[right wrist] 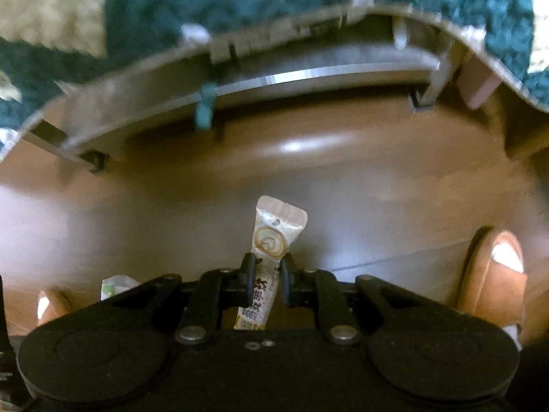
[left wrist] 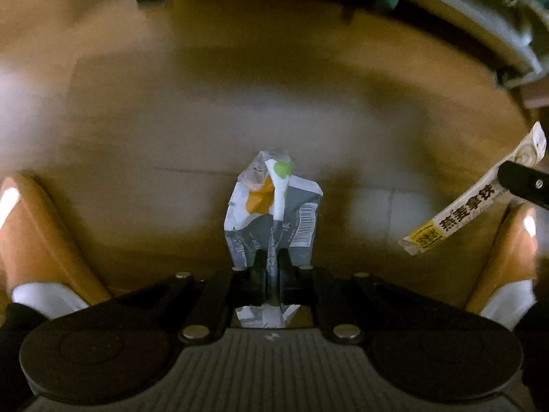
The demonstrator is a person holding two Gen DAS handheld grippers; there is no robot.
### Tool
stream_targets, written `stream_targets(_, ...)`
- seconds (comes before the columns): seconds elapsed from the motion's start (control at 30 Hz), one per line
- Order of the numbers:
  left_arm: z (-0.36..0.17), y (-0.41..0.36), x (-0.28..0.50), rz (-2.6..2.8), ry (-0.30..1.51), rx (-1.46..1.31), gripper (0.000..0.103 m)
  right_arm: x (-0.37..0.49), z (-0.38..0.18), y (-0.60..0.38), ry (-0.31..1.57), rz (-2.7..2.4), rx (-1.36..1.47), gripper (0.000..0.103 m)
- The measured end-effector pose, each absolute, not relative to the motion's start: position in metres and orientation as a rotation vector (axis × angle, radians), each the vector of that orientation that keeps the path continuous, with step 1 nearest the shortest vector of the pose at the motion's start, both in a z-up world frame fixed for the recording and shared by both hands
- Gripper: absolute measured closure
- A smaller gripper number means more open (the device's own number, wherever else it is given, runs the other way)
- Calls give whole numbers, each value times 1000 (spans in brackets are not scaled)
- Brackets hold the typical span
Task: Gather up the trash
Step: 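Grasp the white-and-grey wrapper with the left tool, then lift the grey wrapper and latte packet up to the teal wastebasket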
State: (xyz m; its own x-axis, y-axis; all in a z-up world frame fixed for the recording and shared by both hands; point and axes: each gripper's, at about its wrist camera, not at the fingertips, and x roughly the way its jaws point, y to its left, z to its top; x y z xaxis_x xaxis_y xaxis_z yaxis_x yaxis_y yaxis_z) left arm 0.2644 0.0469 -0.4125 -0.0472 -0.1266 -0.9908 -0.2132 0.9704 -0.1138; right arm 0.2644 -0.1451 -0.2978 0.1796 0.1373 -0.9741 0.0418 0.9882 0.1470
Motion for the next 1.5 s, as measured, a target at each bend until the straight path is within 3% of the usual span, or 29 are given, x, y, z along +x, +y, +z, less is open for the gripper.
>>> stream_targets(0.93,-66,45,232,46,873,-207,97,212,38,-156,758,258,64,90)
stream_targets(1.5,121,55,278,-10,519,-173,97,272,201,-144,398,302,-4,90)
